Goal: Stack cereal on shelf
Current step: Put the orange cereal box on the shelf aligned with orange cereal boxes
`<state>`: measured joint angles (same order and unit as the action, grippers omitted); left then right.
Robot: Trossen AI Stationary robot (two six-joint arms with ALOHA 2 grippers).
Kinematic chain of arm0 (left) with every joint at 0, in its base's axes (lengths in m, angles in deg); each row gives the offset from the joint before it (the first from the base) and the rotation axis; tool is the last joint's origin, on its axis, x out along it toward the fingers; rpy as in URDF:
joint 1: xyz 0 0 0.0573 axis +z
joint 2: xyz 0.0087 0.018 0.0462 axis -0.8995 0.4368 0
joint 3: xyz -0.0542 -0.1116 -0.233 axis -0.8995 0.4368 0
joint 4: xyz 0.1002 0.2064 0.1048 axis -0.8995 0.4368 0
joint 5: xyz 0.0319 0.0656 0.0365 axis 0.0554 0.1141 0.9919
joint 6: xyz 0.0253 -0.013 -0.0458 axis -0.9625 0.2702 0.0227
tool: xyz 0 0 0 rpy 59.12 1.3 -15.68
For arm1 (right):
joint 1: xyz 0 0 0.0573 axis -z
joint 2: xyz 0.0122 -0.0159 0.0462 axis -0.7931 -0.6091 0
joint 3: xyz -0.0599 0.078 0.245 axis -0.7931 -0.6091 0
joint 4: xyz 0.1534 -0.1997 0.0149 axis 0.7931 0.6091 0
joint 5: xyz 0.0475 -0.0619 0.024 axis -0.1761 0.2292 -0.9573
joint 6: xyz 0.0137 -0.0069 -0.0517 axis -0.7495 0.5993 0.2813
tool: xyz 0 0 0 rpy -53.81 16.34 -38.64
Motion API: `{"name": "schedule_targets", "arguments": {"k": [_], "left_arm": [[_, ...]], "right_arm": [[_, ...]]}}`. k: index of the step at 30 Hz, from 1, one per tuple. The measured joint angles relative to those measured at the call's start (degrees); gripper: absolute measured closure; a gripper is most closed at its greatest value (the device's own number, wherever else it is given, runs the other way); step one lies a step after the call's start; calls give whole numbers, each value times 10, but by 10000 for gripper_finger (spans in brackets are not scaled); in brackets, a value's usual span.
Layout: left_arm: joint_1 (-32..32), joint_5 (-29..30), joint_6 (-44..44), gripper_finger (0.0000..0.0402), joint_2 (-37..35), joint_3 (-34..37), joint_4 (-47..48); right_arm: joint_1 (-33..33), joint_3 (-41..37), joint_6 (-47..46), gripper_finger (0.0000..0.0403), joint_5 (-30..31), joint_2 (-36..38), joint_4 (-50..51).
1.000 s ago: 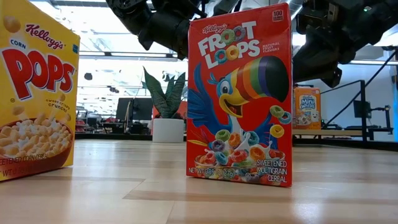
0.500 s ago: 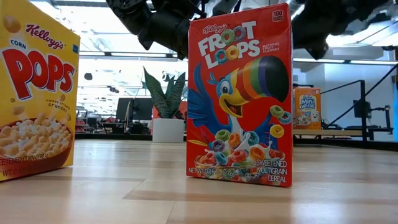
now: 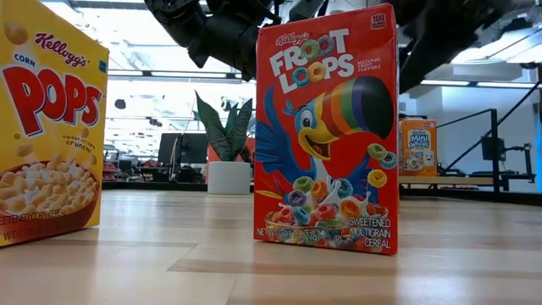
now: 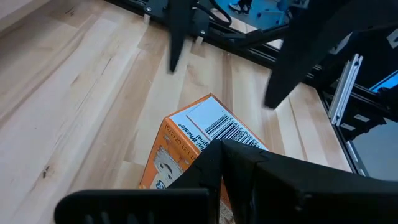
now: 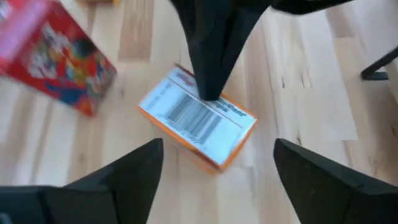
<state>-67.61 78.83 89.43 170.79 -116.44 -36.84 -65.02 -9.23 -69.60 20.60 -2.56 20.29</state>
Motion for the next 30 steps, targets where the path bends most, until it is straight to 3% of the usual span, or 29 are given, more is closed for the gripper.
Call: {"name": "schedule_targets", "arguments": {"k": [6,14,24,30], "left_arm": [[0,0,0,402,0,0,0],[0,-2,-2,401,0,0,4],[0,-1,-13,401,0,0,12],[1,0,-19,402,0,0,12]], "right_arm": [[37,91,158,52,-29,-86,99],[37,175,350,66,-42,-169,159],[28,187,354,72,-61,-216,162],[25,187,332,120,-59,-200,163]]}}
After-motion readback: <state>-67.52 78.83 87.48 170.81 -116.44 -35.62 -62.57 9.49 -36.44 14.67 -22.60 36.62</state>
